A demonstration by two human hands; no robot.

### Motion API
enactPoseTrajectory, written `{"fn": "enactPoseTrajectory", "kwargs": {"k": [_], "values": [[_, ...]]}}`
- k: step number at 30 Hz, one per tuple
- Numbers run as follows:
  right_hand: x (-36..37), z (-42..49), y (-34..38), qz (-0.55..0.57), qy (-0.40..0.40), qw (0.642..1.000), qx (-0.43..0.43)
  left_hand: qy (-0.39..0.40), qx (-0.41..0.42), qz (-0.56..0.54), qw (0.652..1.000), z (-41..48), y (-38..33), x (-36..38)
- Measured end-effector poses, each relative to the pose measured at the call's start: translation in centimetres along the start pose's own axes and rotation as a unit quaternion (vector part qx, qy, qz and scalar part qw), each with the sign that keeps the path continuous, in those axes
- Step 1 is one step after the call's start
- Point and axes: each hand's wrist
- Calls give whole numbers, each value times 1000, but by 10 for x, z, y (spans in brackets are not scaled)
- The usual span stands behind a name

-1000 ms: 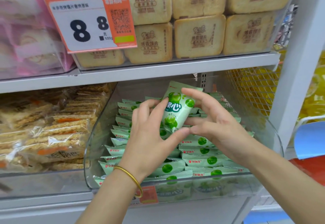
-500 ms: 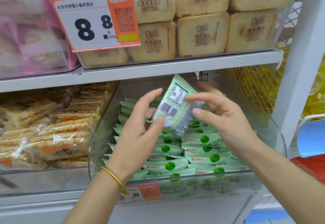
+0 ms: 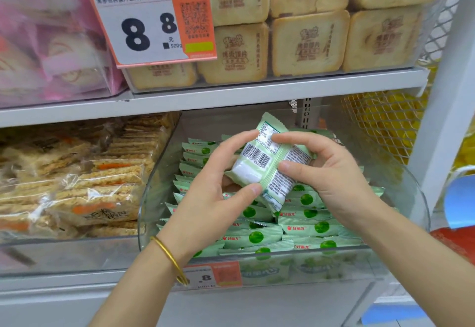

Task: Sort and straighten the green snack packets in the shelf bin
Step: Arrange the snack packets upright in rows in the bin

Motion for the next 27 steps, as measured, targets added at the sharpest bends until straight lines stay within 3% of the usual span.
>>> {"fn": "enactPoseTrajectory", "kwargs": {"k": [5,10,13,15,17,22,23,25,27], "values": [[-2,0,-4,-23,-15,1000,3,-28,-40,-32,998,1,0,4],[-11,0,1,-96,1,994,46,-190,-190,-60,961,11,9,10],[-13,-3,4,-107,22,992,57,-229,-246,-87,938,21,17,13],[-15,-3,1,-235,15,972,-23,-216,-266,-111,933,28,18,18],[-20,2,-2,-352,1,929,-114,-190,-270,-102,938,37,20,25],[-31,22,-6,-465,-30,851,-243,-161,-285,-119,938,63,17,39],[-33,25,-7,-492,-55,826,-268,-169,-264,-75,947,68,20,40],[-34,31,-9,-545,-104,779,-292,-149,-161,147,964,75,34,36],[-33,38,-10,-571,-137,749,-308,-67,-89,320,941,78,51,33]]}}
Point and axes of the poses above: each hand's wrist, its own z-axis towards the middle knuckle, its own x-axis out of the palm, y = z × x, and after that the axes turned 11 degrees about -y, right-handed
